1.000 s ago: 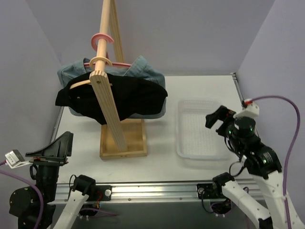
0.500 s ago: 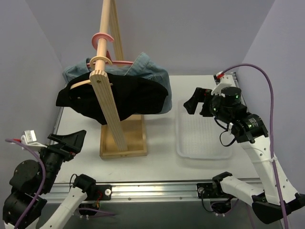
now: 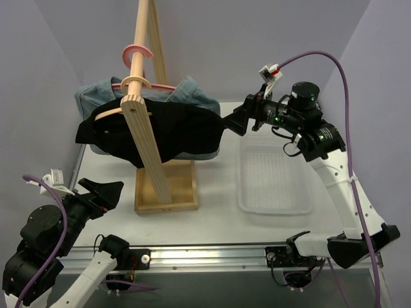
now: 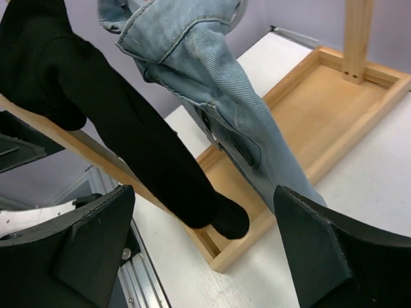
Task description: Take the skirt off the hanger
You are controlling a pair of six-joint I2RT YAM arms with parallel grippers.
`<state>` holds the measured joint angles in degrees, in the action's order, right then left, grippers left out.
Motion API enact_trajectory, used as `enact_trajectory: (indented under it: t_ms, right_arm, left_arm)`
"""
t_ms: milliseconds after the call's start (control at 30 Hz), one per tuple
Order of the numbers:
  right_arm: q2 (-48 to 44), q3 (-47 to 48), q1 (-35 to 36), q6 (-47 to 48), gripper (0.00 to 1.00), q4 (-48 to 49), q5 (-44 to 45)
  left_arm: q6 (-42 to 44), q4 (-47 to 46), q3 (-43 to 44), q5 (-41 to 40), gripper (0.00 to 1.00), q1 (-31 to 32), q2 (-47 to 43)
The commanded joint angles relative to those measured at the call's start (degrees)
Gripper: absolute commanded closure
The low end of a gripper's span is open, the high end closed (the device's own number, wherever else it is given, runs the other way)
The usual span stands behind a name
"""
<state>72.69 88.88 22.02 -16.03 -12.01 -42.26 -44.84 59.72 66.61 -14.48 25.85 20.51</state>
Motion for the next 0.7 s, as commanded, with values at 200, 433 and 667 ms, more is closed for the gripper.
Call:
enact_trajectory:
  t_ms: [200, 433, 667]
  right_arm:
    - [5.71, 2.79, 4.33, -0.84, 0.21, 13.66, -15.56]
    - [9.31, 5.77, 11.19, 2.84, 0.43, 10.19, -16.45]
    - [12.65, 8.06, 12.61, 5.39, 1.0, 7.97, -16.19]
  left_arm:
    - [1.95, -0.21, -1.57, 6.12, 0.06, 0.08, -1.09]
    - [1.07, -2.86, -3.06, 9.73, 0.06, 0.08, -0.65]
    - [1.07, -3.82, -2.98, 11.66, 0.06, 0.17, -0.74]
